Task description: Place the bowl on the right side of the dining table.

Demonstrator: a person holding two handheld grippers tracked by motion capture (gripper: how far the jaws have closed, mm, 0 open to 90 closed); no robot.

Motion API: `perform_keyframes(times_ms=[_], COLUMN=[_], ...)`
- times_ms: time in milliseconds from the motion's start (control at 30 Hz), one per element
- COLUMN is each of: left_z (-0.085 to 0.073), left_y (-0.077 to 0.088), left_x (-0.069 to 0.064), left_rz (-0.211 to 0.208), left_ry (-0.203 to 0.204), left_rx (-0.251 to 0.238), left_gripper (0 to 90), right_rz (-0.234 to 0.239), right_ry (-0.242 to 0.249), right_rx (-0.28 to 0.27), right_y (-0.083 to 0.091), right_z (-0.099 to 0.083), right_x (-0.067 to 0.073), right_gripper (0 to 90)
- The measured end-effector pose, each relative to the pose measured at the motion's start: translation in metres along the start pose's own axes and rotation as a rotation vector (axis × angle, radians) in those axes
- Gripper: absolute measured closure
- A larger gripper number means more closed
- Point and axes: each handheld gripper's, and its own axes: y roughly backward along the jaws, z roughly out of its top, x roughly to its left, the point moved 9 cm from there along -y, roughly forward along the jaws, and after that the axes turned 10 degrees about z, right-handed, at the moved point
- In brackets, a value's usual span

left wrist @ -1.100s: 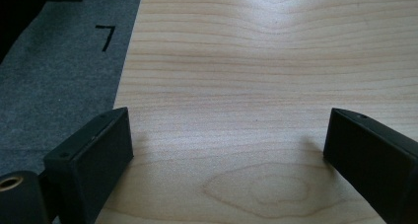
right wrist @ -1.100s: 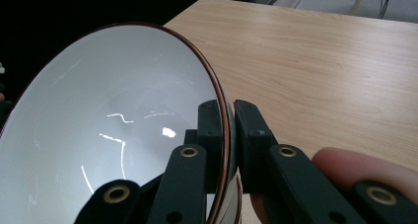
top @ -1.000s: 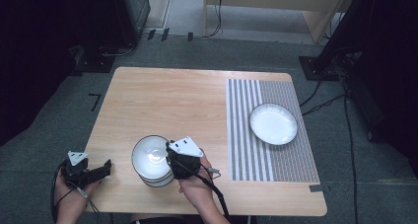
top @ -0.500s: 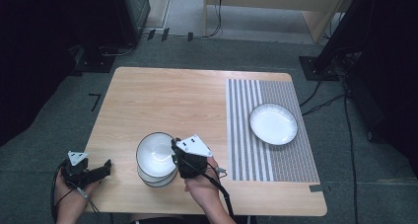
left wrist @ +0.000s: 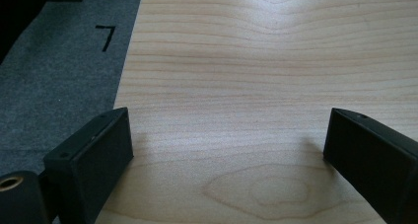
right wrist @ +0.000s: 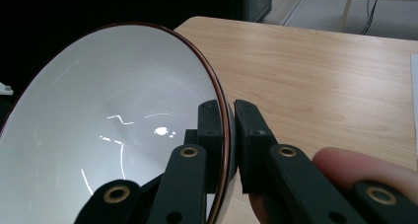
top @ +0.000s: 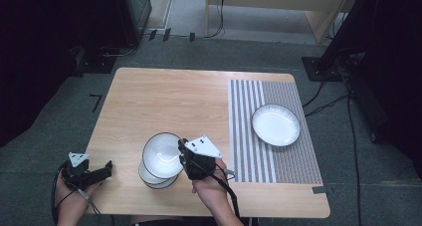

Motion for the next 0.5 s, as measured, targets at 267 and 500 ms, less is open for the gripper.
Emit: perform_keyframes(times_ms=[267,500], left_z=[0.000,0.000], left_y=[0.000,0.000], left_x=[0.000,0.000], left_rz=[0.001,0.000], left_ry=[-0.001,0.001], left_rx=[-0.002,-0.001], left_gripper=[4.2,4.1], right_rz=[-0.005,-0.013], right_ry=[-0.018,-0.024], right_rx=[-0.002,-0.012], right_y=[0.006,0.012], right_z=[0.000,0.003], right_x=[-0.008,-0.015], right_gripper=[83.8,83.8])
